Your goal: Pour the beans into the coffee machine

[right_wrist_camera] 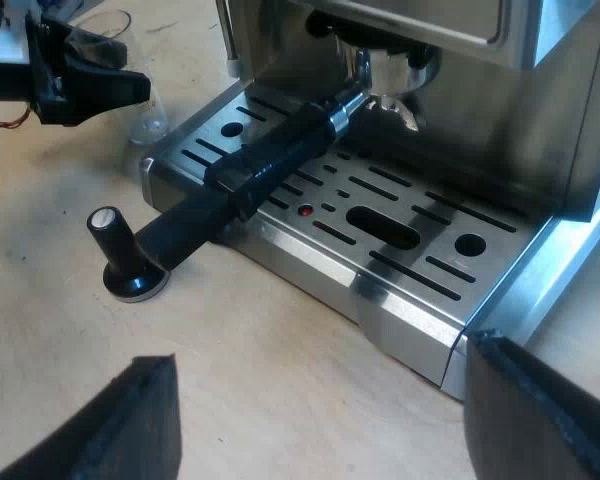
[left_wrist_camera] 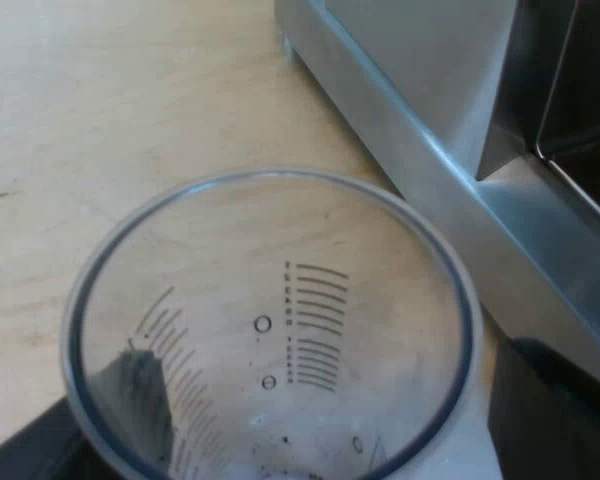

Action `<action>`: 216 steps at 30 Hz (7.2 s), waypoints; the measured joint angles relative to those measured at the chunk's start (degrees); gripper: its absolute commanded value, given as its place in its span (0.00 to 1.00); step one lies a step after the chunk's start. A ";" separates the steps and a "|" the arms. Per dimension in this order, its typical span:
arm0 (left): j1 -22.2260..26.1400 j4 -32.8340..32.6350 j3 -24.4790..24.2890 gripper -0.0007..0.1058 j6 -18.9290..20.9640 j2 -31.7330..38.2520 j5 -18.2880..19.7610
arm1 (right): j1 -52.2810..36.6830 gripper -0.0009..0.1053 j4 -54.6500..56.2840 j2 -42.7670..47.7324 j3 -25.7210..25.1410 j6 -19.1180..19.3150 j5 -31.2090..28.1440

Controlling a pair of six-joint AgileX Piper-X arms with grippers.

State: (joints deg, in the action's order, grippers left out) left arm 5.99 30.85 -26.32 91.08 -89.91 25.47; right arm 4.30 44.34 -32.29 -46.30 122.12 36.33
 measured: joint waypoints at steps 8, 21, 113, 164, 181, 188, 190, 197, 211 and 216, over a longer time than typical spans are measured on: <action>0.00 2.35 0.00 0.65 3.51 0.22 -0.77 | 0.00 0.59 0.00 0.00 0.00 0.00 0.00; 1.80 1.85 2.09 0.65 6.28 7.41 -1.24 | 0.00 0.59 -0.07 0.00 0.00 0.00 0.00; -4.86 -81.81 -16.67 0.65 6.23 90.63 -15.61 | -12.67 0.59 19.99 23.92 -8.35 -14.58 -21.20; -4.86 -91.14 -7.64 0.65 7.53 90.61 -16.15 | -12.67 0.59 22.45 32.69 11.20 -15.54 -18.14; -4.86 -91.06 -3.84 0.65 7.53 90.61 -16.15 | -12.67 0.59 21.87 32.69 13.89 -15.54 -18.14; -4.86 -91.06 -3.84 0.65 7.53 90.61 -16.15 | -12.67 0.59 21.88 32.69 13.89 -15.88 -18.14; -4.86 -91.06 -3.84 0.65 7.53 90.61 -16.15 | -12.67 0.59 21.88 32.69 13.89 -15.88 -18.14; -4.86 -91.06 -3.84 0.65 7.53 90.61 -16.57 | -12.67 0.59 21.66 32.69 13.89 -16.03 -18.14; -4.86 -91.06 -3.84 0.65 7.53 90.61 -16.57 | -12.67 0.59 21.07 32.69 13.89 -16.58 -18.28; -4.86 -91.06 -3.84 0.65 7.53 90.61 -16.30 | -12.67 0.59 21.07 32.69 13.89 -16.58 -18.28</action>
State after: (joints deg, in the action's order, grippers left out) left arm 1.13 -60.21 -30.16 98.61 0.70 9.17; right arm -8.38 65.41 0.40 -32.41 105.54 18.05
